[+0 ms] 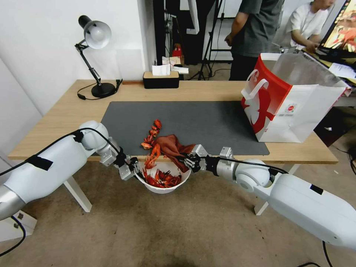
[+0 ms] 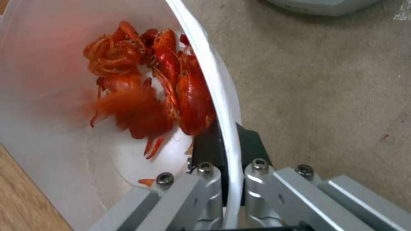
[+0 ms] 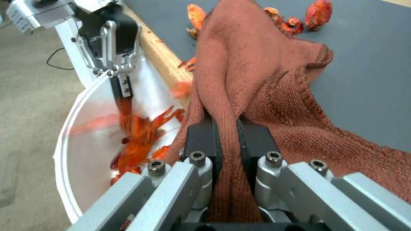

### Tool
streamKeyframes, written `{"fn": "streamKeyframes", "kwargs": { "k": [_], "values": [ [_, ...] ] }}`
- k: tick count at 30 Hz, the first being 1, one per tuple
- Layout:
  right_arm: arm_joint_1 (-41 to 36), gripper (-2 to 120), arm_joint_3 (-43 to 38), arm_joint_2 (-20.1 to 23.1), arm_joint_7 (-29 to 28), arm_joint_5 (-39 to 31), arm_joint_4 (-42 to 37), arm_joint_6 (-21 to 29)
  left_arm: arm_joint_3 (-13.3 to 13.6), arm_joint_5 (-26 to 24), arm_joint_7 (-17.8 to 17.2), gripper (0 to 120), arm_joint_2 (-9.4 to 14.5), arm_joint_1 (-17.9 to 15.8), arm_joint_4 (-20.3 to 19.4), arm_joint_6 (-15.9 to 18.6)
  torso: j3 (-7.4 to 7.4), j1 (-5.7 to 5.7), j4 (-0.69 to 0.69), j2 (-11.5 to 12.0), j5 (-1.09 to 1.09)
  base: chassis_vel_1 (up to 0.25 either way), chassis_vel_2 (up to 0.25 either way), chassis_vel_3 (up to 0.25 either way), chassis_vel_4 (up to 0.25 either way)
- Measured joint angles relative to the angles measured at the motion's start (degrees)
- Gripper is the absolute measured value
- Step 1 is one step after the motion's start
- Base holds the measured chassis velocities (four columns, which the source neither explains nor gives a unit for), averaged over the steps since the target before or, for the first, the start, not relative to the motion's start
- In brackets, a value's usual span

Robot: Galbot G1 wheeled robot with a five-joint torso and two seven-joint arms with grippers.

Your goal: Sweep shrimp from table into container with towel, then put container into takeout bag.

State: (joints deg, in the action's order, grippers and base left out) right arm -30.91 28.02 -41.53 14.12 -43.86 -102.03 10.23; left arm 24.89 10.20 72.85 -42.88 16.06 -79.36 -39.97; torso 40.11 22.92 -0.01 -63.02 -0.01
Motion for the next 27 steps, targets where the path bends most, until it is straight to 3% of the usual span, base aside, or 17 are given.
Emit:
{"fn": "streamKeyframes", "kwargs": {
  "k": [27],
  "values": [
    [-5.5,6,-1.5,0.7,0.0,1.5,-5.1,0.0,-0.5,-0.1,-0.2,0,1.4,0.4,-1.3,0.6,-0.01,0.01,0.02,0.0,0.01,0.000,0.000,0.000,0.000]
  ]
}}
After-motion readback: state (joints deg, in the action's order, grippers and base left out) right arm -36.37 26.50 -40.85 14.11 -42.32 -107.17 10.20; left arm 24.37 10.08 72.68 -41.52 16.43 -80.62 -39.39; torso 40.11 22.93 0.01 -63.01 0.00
